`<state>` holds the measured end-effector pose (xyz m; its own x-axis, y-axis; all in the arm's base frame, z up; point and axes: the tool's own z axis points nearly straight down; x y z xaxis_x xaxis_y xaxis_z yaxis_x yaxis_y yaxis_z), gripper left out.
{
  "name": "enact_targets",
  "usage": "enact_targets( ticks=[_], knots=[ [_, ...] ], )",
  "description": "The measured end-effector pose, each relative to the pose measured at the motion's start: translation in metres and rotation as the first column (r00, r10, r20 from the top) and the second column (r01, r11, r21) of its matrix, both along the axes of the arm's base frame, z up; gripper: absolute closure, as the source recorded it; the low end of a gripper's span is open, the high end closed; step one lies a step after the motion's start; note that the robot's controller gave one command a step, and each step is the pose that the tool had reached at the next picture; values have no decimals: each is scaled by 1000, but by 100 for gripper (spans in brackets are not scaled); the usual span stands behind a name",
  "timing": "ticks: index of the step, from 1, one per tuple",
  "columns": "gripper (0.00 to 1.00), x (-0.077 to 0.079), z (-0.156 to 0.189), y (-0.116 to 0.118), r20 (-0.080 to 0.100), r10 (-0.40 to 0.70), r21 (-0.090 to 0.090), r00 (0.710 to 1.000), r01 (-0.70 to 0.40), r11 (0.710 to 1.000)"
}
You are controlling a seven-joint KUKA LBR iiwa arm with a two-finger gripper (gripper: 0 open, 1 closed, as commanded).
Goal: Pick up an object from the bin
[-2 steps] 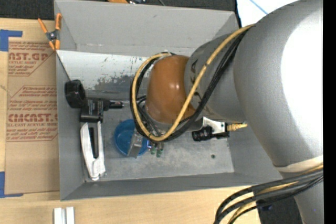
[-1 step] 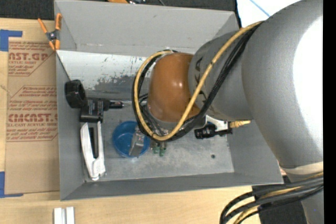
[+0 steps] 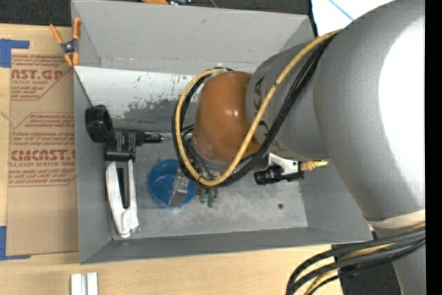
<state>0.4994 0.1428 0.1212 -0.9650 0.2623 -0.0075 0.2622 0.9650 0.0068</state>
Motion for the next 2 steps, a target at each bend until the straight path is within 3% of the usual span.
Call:
enact_targets(
  ticks=[1, 2],
  knots=[
    [100, -6, 67, 10, 5, 266, -3, 964, -266, 964],
    [100, 4, -41, -3, -5, -35, 0, 999, 35, 999]
  ],
)
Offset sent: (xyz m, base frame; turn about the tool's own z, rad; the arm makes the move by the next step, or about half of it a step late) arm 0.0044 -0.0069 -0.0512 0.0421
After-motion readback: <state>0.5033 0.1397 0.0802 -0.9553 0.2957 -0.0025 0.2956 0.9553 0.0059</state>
